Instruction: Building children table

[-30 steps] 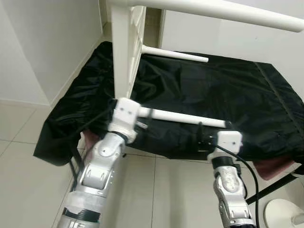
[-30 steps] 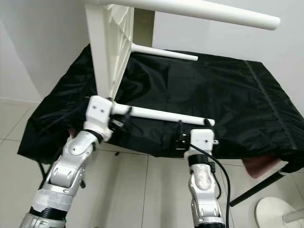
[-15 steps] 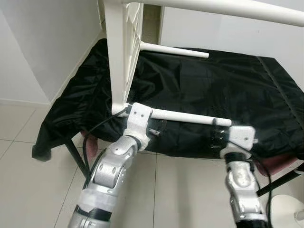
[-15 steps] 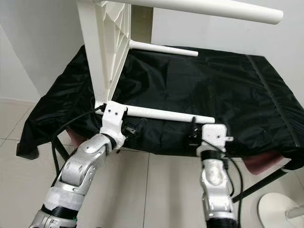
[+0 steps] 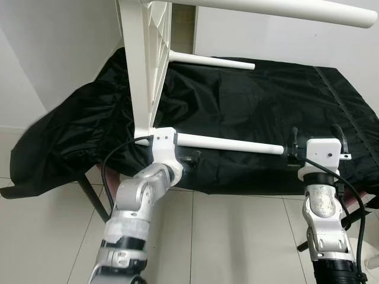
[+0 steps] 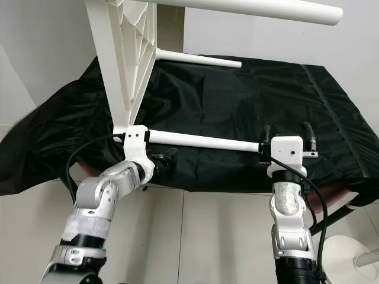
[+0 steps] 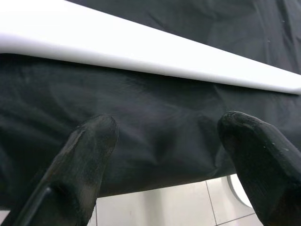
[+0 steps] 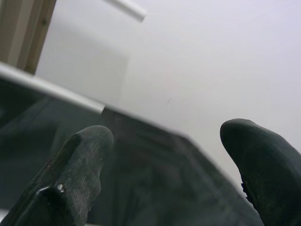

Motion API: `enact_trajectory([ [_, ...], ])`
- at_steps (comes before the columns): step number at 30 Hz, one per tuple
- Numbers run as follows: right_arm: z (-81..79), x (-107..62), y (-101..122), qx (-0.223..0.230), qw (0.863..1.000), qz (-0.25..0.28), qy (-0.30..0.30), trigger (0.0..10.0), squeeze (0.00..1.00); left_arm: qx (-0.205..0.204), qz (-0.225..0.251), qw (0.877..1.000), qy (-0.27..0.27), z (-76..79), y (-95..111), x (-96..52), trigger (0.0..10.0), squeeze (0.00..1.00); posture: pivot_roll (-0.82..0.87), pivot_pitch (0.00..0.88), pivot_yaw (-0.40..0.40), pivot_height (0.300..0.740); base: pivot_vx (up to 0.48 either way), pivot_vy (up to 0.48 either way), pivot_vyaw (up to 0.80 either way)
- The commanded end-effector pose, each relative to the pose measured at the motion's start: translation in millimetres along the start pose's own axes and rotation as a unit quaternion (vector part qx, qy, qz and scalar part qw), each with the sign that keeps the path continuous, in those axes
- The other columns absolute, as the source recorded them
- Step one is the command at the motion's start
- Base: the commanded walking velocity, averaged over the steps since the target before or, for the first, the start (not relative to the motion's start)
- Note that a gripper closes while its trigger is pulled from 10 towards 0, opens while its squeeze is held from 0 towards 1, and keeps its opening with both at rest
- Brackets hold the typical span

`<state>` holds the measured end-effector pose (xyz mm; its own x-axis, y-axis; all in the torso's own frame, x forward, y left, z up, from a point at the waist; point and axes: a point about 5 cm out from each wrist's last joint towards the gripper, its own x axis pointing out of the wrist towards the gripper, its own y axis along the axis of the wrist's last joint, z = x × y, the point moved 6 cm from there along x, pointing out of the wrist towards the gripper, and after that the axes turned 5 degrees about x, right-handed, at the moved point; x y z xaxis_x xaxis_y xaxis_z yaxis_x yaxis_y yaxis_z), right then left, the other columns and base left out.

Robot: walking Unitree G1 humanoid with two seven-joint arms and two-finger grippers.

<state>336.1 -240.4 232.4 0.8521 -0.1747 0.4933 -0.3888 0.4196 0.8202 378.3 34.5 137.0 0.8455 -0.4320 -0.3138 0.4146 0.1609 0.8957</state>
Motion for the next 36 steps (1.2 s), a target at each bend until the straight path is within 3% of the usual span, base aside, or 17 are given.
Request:
enact_trajectory([
  [1, -2.3, 12.1, 19, -0.034, 0.999, 0.040, 0.015, 10.0, 0.00, -0.013, -0.015, 1.000, 0.003, 1.4, -2, 3.5, 10.0, 0.00, -0.05, 0.039, 0.006, 0.740, 0.000, 0.000, 0.00],
  [4, -5.5, 21.3, 33, -0.053, 0.996, 0.067, 0.025, 10.0, 0.00, -0.010, -0.012, 1.000, 0.004, 1.0, 2, 4.5, 10.0, 0.00, -0.05, 0.039, 0.006, 0.740, 0.000, 0.000, 0.00],
  [8, -24.6, 49.9, 87, -0.123, 0.976, 0.169, 0.061, 10.0, 0.00, 0.006, 0.003, 1.000, -0.005, 3.9, 19, 6.5, 10.0, 0.00, -0.05, 0.040, 0.012, 0.740, 0.000, 0.000, 0.00],
  [9, -24.6, 49.9, 87, -0.123, 0.976, 0.169, 0.061, 10.0, 0.00, 0.006, 0.003, 1.000, -0.005, 3.9, 19, 6.5, 10.0, 0.00, -0.05, 0.040, 0.012, 0.740, 0.000, 0.000, 0.00],
  [11, -33.2, 56.8, 106, -0.169, 0.959, 0.218, 0.065, 10.0, 0.00, 0.015, 0.013, 1.000, -0.013, 6.7, 25, 6.6, 10.0, 0.00, -0.05, 0.038, 0.012, 0.740, 0.000, 0.000, 0.00],
  [12, -33.2, 56.8, 106, -0.169, 0.959, 0.218, 0.065, 10.0, 0.00, 0.015, 0.013, 1.000, -0.013, 6.7, 25, 6.6, 10.0, 0.00, -0.05, 0.038, 0.012, 0.740, 0.000, 0.000, 0.00],
  [13, -42.9, 60.3, 116, -0.215, 0.939, 0.257, 0.070, 10.0, 0.00, 0.022, 0.015, 1.000, -0.011, 7.1, 28, 7.7, 10.0, 0.00, -0.04, 0.038, 0.010, 0.740, 0.000, 0.000, 0.00],
  [16, -45.7, 61.8, 122, -0.225, 0.933, 0.271, 0.070, 10.0, 0.00, 0.024, 0.016, 1.000, -0.009, 6.7, 28, 8.0, 10.0, 0.00, -0.04, 0.036, 0.008, 0.740, 0.000, 0.000, 0.00],
  [17, -47.6, 64.8, 133, -0.230, 0.926, 0.294, 0.066, 10.0, 0.00, 0.024, 0.019, 0.999, -0.008, 6.6, 31, 7.7, 10.0, 0.00, -0.03, 0.037, 0.003, 0.740, 0.000, 0.000, 0.00],
  [25, -51.0, 74.1, 148, -0.234, 0.918, 0.312, 0.075, 10.0, 0.00, 0.027, 0.024, 0.999, -0.005, 4.6, 35, 7.6, 10.0, 0.00, -0.03, 0.039, -0.003, 0.740, 0.000, 0.000, 0.00],
  [29, -58.9, 88.5, 163, -0.237, 0.913, 0.321, 0.088, 10.0, 0.00, 0.029, 0.032, 0.999, -0.006, 5.2, 40, 8.3, 10.0, 0.00, -0.04, 0.038, -0.006, 0.740, 0.000, 0.000, 0.00],
  [36, -69.6, 100.6, 171, -0.250, 0.909, 0.315, 0.108, 10.0, 0.00, 0.031, 0.034, 0.999, -0.009, 7.6, 41, 8.8, 10.0, 0.00, -0.03, 0.037, -0.007, 0.740, 0.000, 0.000, 0.00],
])
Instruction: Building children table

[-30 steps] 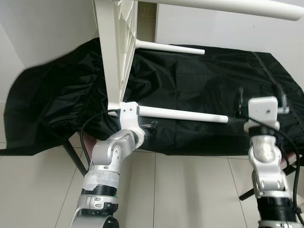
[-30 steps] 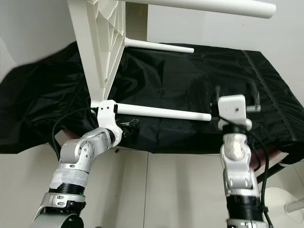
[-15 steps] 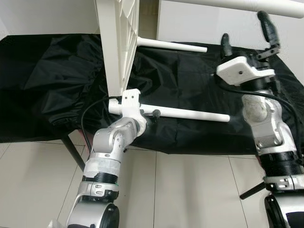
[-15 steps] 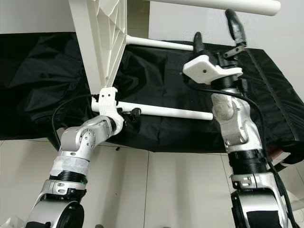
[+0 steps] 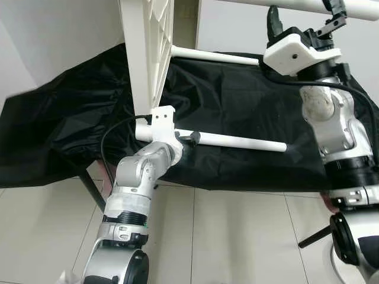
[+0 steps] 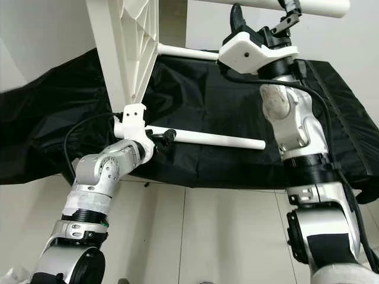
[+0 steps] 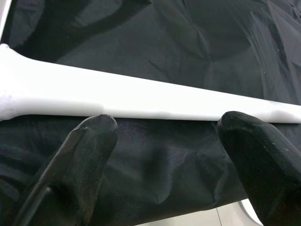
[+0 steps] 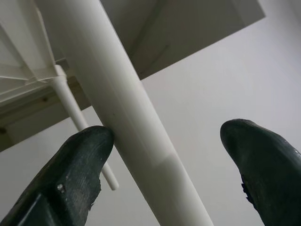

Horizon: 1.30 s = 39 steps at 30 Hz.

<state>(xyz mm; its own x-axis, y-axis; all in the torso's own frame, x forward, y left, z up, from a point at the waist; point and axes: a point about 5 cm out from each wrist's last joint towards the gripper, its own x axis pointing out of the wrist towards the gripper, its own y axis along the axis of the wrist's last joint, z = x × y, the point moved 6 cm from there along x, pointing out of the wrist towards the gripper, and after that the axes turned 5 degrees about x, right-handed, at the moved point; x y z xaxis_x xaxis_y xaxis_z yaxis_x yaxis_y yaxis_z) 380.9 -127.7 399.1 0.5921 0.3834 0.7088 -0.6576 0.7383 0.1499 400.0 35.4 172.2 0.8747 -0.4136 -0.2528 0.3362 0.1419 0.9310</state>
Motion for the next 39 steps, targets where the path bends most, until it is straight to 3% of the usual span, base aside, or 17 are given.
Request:
enact_trajectory([
  [1, -0.7, 7.0, 3, -0.006, 1.000, 0.004, 0.011, 10.0, 0.00, 0.004, -0.001, 1.000, -0.014, 5.1, 0, 2.0, 10.0, 0.00, -0.03, 0.035, -0.008, 0.740, 0.000, 0.000, 0.00],
  [7, -11.5, 22.8, -2, -0.023, 0.997, -0.020, 0.064, 10.0, 0.00, 0.005, 0.000, 1.000, -0.015, 5.7, 0, 1.7, 10.0, 0.00, -0.03, 0.035, -0.014, 0.740, 0.000, 0.000, 0.00],
  [17, -13.1, 36.6, -15, -0.052, 0.993, -0.055, 0.088, 10.0, 0.00, -0.002, -0.003, 1.000, -0.011, 5.1, -1, 4.6, 10.0, 0.00, -0.04, 0.038, -0.014, 0.740, 0.000, 0.000, 0.00],
  [18, -12.9, 38.0, -16, -0.055, 0.993, -0.060, 0.091, 8.2, 0.00, -0.005, -0.005, 1.000, -0.010, 4.9, -2, 5.6, 10.0, 0.00, -0.04, 0.039, -0.012, 0.740, 0.000, 0.000, 0.00],
  [19, -12.5, 39.2, -16, -0.055, 0.992, -0.063, 0.092, 1.1, 0.00, -0.013, -0.007, 1.000, -0.006, 3.9, -3, 6.9, 10.0, 0.00, -0.04, 0.041, -0.010, 0.740, 0.000, 0.000, 0.00],
  [21, -12.3, 40.1, -17, -0.053, 0.992, -0.065, 0.093, 1.1, 0.00, -0.017, -0.009, 1.000, -0.003, 3.2, -3, 7.8, 10.0, 0.00, -0.04, 0.041, -0.010, 0.740, 0.000, 0.000, 0.00],
  [22, -12.2, 41.0, -16, -0.049, 0.992, -0.064, 0.094, 0.0, 0.00, -0.026, -0.012, 1.000, 0.000, 2.5, -4, 9.0, 10.0, 0.00, -0.04, 0.042, -0.008, 0.740, 0.000, 0.000, 0.00],
  [27, -12.4, 43.3, -9, -0.036, 0.993, -0.058, 0.093, 0.0, 0.00, -0.084, -0.020, 0.996, 0.008, 1.0, -4, 16.0, 10.0, 0.00, -0.05, 0.049, 0.000, 0.740, 0.000, 0.000, 0.00],
  [30, -12.4, 43.7, -8, -0.034, 0.993, -0.057, 0.092, 0.0, 0.00, -0.097, -0.022, 0.995, 0.009, 0.9, -3, 17.3, 10.0, 0.00, -0.05, 0.049, 0.000, 0.740, 0.000, 0.000, 0.00],
  [32, -11.5, 44.9, -7, -0.032, 0.994, -0.056, 0.090, 0.0, 0.00, -0.132, -0.024, 0.991, 0.010, 0.8, -1, 21.0, 10.0, 0.00, -0.06, 0.056, 0.005, 0.740, 0.000, 0.000, 0.00],
  [39, -7.7, 46.9, -3, -0.025, 0.995, -0.055, 0.082, 0.0, 0.00, -0.159, -0.032, 0.986, 0.036, -5.0, -3, 29.7, 10.0, 0.00, -0.06, 0.068, 0.010, 0.740, 0.000, 0.000, 0.00],
])
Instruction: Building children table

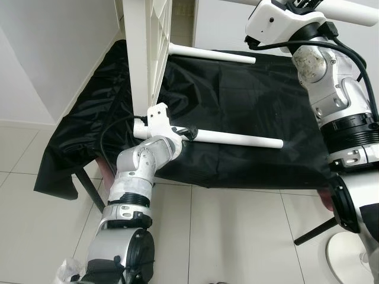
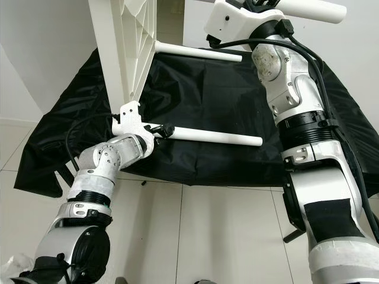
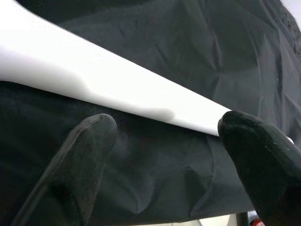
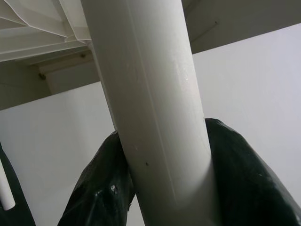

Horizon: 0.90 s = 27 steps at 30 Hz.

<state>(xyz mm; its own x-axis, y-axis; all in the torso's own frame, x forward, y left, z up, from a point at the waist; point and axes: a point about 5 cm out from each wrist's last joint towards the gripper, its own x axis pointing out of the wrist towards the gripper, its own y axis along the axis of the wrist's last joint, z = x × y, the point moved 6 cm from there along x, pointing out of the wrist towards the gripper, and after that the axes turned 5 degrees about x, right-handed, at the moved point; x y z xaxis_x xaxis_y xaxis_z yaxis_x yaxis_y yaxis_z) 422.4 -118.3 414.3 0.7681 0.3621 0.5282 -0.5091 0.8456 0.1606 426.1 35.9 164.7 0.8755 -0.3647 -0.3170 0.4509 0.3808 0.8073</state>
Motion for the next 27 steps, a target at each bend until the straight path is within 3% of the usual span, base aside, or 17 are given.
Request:
enact_trajectory([
  [1, 9.2, 4.1, 15, 0.028, 0.999, 0.022, -0.019, 0.0, 0.00, -0.014, -0.011, 1.000, 0.003, 5.1, -7, 5.0, 10.0, 0.00, -0.06, 0.068, 0.010, 0.740, 0.000, 0.000, 0.00],
  [13, 19.7, 5.0, 23, 0.049, 0.998, 0.029, -0.040, 0.0, 0.00, -0.066, -0.027, 0.997, 0.033, 5.8, -20, 17.6, 10.0, 0.00, -0.07, 0.082, 0.014, 0.740, 0.000, 0.000, 0.00],
  [16, 23.0, 5.4, 25, 0.054, 0.997, 0.032, -0.048, 0.0, 0.00, -0.096, -0.020, 0.994, 0.038, 5.2, -17, 19.2, 10.0, 0.00, -0.07, 0.086, 0.013, 0.740, 0.000, 0.000, 0.00],
  [17, 28.0, 6.2, 27, 0.067, 0.996, 0.034, -0.057, 0.0, 0.00, -0.133, -0.003, 0.990, 0.041, 4.3, -10, 20.2, 10.0, 0.00, -0.07, 0.086, 0.013, 0.740, 0.000, 0.000, 0.00],
  [19, 31.2, 7.6, 30, 0.078, 0.994, 0.035, -0.061, 0.0, 0.00, -0.160, 0.010, 0.986, 0.043, 4.0, -5, 21.1, 10.0, 0.00, -0.08, 0.089, 0.010, 0.740, 0.000, 0.000, 0.00],
  [23, 41.1, 9.0, 32, 0.095, 0.992, 0.033, -0.074, 0.0, 0.00, -0.189, 0.022, 0.981, 0.042, 4.9, 0, 22.7, 10.0, 0.00, -0.08, 0.089, 0.010, 0.740, 0.000, 0.000, 0.00],
  [27, 46.5, 9.0, 32, 0.100, 0.991, 0.031, -0.081, 0.0, 0.00, -0.189, 0.023, 0.981, 0.045, 4.8, 0, 23.5, 10.0, 0.00, -0.08, 0.092, 0.009, 0.740, 0.000, 0.000, 0.00],
])
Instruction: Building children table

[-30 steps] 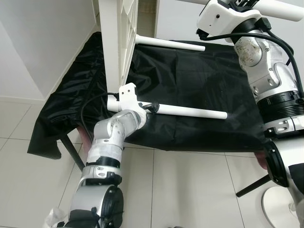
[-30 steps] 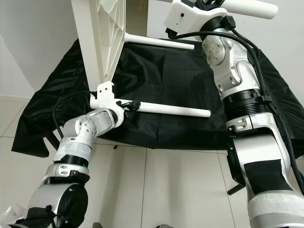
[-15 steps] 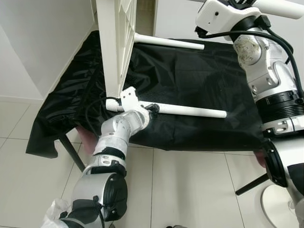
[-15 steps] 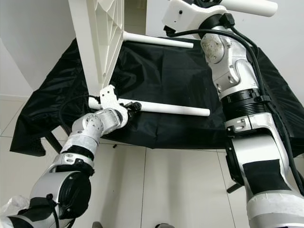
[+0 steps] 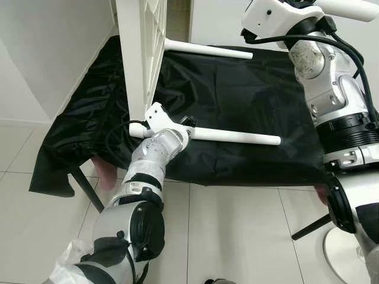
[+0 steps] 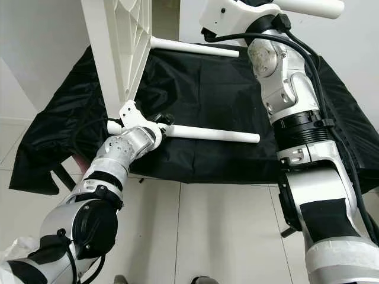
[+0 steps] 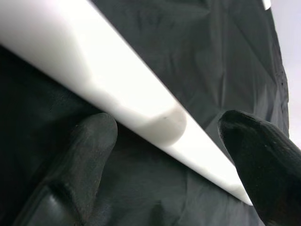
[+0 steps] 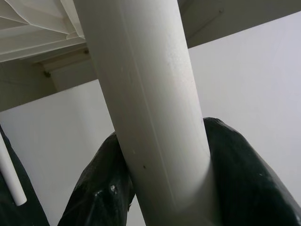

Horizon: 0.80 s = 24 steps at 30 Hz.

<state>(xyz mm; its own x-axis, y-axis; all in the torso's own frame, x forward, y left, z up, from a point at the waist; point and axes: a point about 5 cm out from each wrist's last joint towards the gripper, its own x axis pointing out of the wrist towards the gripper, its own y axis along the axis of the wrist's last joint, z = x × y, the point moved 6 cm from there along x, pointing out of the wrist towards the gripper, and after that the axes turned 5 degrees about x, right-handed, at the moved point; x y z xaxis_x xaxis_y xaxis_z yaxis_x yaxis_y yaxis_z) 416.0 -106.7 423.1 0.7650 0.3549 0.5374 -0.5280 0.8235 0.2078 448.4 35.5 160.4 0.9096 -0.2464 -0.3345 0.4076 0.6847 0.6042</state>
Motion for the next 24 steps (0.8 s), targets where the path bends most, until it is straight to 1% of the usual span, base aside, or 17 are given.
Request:
enact_trajectory([
  [1, 45.9, 4.6, 17, 0.076, 0.993, 0.029, -0.080, 0.0, 0.00, 0.000, -0.014, 1.000, -0.004, 9.2, -11, 1.4, 10.0, 0.00, -0.08, 0.092, 0.009, 0.740, 0.000, 0.000, 0.00],
  [3, 55.8, 1.6, 12, 0.082, 0.992, 0.017, -0.093, 0.0, 0.00, 0.003, -0.021, 1.000, -0.002, 11.0, -17, 1.8, 10.0, 0.00, -0.09, 0.095, 0.014, 0.740, 0.000, 0.000, 0.00],
  [7, 65.0, -2.5, 7, 0.082, 0.991, 0.005, -0.106, 0.0, 0.00, 0.003, -0.032, 0.999, -0.002, 12.3, -23, 1.5, 10.0, 0.00, -0.10, 0.098, 0.023, 0.740, 0.000, 0.000, 0.00],
  [9, 66.7, -3.4, 6, 0.082, 0.991, 0.003, -0.108, 0.0, 0.00, 0.002, -0.032, 0.999, -0.002, 12.8, -23, 1.4, 10.0, 0.00, -0.10, 0.098, 0.023, 0.740, 0.000, 0.000, 0.00],
  [11, 76.0, -8.6, 2, 0.089, 0.988, -0.005, -0.124, 0.0, 0.00, -0.004, -0.026, 1.000, 0.004, 11.5, -23, 1.8, 10.0, 0.00, -0.10, 0.101, 0.023, 0.740, 0.000, 0.000, 0.00],
  [14, 80.7, -11.2, 0, 0.096, 0.986, -0.010, -0.133, 0.0, 0.00, -0.013, -0.017, 1.000, 0.008, 10.2, -21, 2.5, 10.0, 0.00, -0.10, 0.100, 0.025, 0.740, 0.000, 0.000, 0.00],
  [16, 87.8, -14.7, -3, 0.107, 0.984, -0.014, -0.144, 0.0, 0.00, -0.028, -0.003, 1.000, 0.012, 9.9, -16, 3.1, 10.0, 0.00, -0.10, 0.100, 0.025, 0.740, 0.000, 0.000, 0.00],
  [19, 103.7, -20.2, -4, 0.120, 0.979, -0.016, -0.163, 0.0, 0.00, -0.081, 0.022, 0.996, -0.007, 18.8, -4, 3.2, 10.0, 0.00, -0.11, 0.096, 0.026, 0.740, 0.000, 0.000, 0.00],
  [20, 105.8, -21.0, -4, 0.121, 0.979, -0.017, -0.165, 0.0, 0.00, -0.090, 0.025, 0.996, -0.011, 20.1, -2, 3.2, 10.0, 0.00, -0.11, 0.096, 0.026, 0.740, 0.000, 0.000, 0.00],
  [21, 105.8, -21.0, -4, 0.121, 0.979, -0.017, -0.165, 0.0, 0.00, -0.090, 0.025, 0.996, -0.011, 20.1, -2, 3.2, 10.0, 0.00, -0.11, 0.096, 0.026, 0.740, 0.000, 0.000, 0.00],
  [23, 114.2, -24.0, -4, 0.121, 0.977, -0.018, -0.175, 0.0, 0.00, -0.109, 0.032, 0.993, -0.029, 27.1, -1, 3.1, 10.0, 0.00, -0.11, 0.096, 0.026, 0.740, 0.000, 0.000, 0.00],
  [24, 120.1, -25.7, -3, 0.121, 0.976, -0.018, -0.181, 0.0, 0.00, -0.129, 0.033, 0.990, -0.037, 30.3, -2, 3.4, 10.0, 0.00, -0.11, 0.096, 0.026, 0.740, 0.000, 0.000, 0.00],
])
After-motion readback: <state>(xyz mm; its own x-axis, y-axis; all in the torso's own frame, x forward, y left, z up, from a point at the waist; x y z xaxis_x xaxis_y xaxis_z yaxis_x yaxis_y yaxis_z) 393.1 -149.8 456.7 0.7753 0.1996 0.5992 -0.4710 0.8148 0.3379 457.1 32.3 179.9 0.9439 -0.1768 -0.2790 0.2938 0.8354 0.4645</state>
